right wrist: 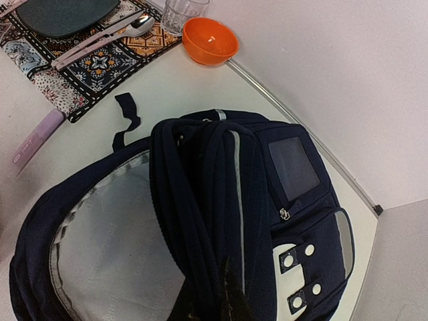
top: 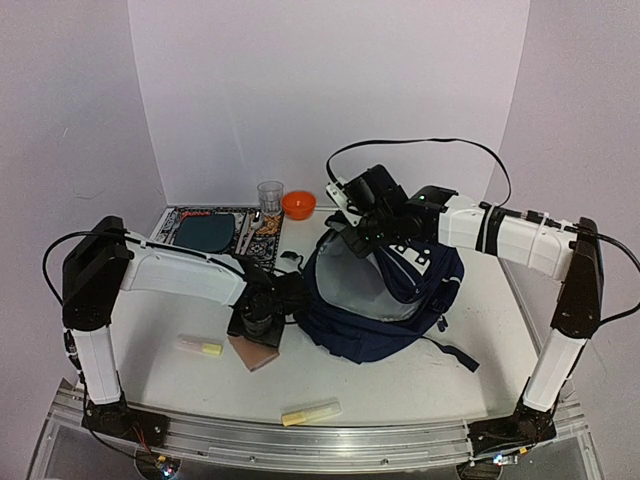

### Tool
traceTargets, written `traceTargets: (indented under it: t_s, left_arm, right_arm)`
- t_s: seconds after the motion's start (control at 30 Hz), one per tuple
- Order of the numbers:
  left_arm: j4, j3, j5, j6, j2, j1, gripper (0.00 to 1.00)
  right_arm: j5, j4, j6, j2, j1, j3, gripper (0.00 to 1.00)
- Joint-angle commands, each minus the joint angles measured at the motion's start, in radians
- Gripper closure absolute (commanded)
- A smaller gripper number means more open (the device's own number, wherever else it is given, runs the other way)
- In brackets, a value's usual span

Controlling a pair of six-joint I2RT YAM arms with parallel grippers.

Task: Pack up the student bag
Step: Move the card case to the corner of the board.

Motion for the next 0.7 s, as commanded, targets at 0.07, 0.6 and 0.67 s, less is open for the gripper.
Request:
traceTargets:
  t_s: [0.07,0.6,0.67]
  left_arm:
    - [-0.068,0.072,-0.138,0.133,-0.022,0.062,0.22]
    - [-0.048,0.012,0.164,-0.255,-0.124,0.157,0.01]
    - [-0.047,0.001,0.191,-0.307,-0.119,0.162,0.02]
  right_arm:
    - [0.040,-0.001,0.034,-0.041,-0.021,-0.010,1.00]
    - [0.002,0.000,0.065,-0.043,-0.021,-0.035,1.00]
    - [0.000,0.003,0.065,-0.051,-0.021,-0.041,1.00]
